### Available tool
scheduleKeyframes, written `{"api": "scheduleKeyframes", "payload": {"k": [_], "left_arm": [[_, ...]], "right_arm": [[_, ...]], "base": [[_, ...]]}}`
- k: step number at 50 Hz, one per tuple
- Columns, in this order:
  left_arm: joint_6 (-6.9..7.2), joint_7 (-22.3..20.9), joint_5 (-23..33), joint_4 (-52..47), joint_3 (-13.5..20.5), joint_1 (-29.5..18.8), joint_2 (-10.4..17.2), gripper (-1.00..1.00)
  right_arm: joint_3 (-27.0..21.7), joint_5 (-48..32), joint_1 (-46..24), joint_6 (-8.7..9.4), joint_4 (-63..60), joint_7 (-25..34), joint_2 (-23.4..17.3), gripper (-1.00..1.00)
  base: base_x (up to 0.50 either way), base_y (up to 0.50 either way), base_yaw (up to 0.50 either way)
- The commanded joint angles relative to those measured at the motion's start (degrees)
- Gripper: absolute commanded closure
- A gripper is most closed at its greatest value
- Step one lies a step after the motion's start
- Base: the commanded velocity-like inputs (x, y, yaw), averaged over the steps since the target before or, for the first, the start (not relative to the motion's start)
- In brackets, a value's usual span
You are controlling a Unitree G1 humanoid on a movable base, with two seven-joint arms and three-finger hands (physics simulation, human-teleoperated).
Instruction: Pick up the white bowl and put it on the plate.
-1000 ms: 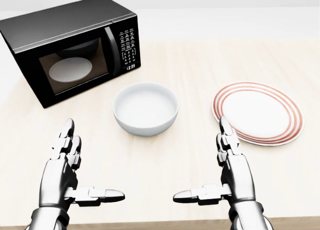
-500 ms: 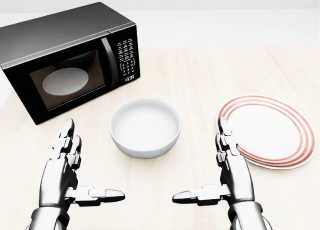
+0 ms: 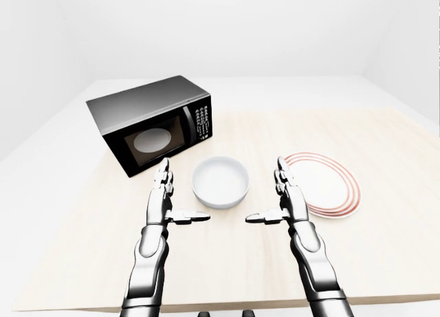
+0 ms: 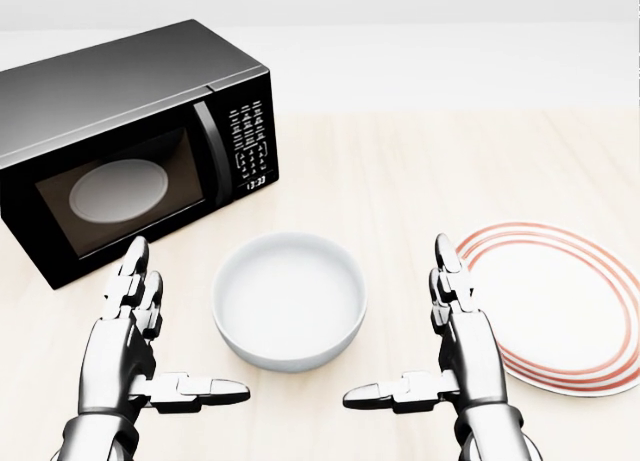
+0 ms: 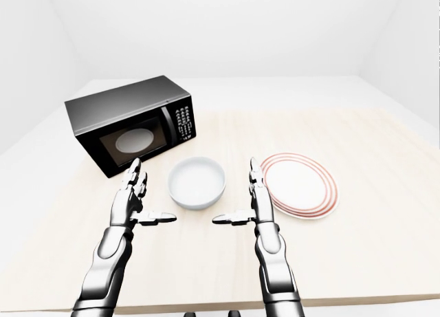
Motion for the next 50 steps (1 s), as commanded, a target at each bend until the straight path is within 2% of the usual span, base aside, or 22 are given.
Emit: {"api": "scheduleKeyframes", "payload": {"k": [1,9,15,19,24,26,28,31,44,50], "left_arm": [[0.0,0.01,0.0,0.0,0.0,0.02,0.0,-1.0],[0.01,0.0,0.01,-0.01,0.0,0.02,0.0,-1.0],[-0.01,0.0,0.0,0.0,0.0,0.01,0.0,-1.0],[0.0,0.01,0.0,0.0,0.0,0.02,0.0,-1.0],[0.0,-0.01,0.0,0.0,0.0,0.01,0.0,-1.0],[0.01,0.0,-0.01,0.0,0.0,0.02,0.0,-1.0],[-0.01,0.0,0.01,0.0,0.0,0.01,0.0,-1.0],[-0.02,0.0,0.01,0.0,0.0,0.01,0.0,-1.0],[0.0,0.0,0.02,-0.01,-0.01,0.01,0.01,-1.0],[0.0,0.0,0.01,0.0,0.0,0.01,0.0,-1.0]], "right_arm": [[0.02,-0.28,-0.03,-0.21,0.27,-0.09,-0.04,-1.0],[0.02,-1.49,-0.19,-0.03,0.0,-0.42,-0.31,-1.0],[-0.38,-2.46,-0.51,1.21,-1.15,-0.38,-0.62,-1.0],[-0.71,-4.62,-1.35,0.78,0.14,-0.59,-1.25,-1.0],[-1.04,-5.6,-1.85,1.87,-0.7,-0.19,-1.41,-1.0],[-1.05,-6.63,-2.24,1.48,0.05,-0.29,-1.65,-1.0],[-0.88,-8.65,-2.37,1.06,-0.05,-0.89,-1.94,-1.0],[-0.7,-11.16,-2.66,1.51,-0.58,-0.74,-2.24,-1.0],[0.1,-23.14,-4.3,0.03,1.71,-0.14,-3.49,-1.0],[1.15,-31.55,-4.2,0.61,-0.53,1.96,-4.45,-1.0]], "base": [[0.18,0.0,0.0],[0.08,0.0,0.0],[0.0,0.0,0.0],[0.0,0.0,0.0],[0.0,0.0,0.0],[0.0,0.0,0.0],[0.0,0.0,0.0],[0.0,0.0,0.0],[0.0,0.0,0.0],[0.0,0.0,0.0]]}}
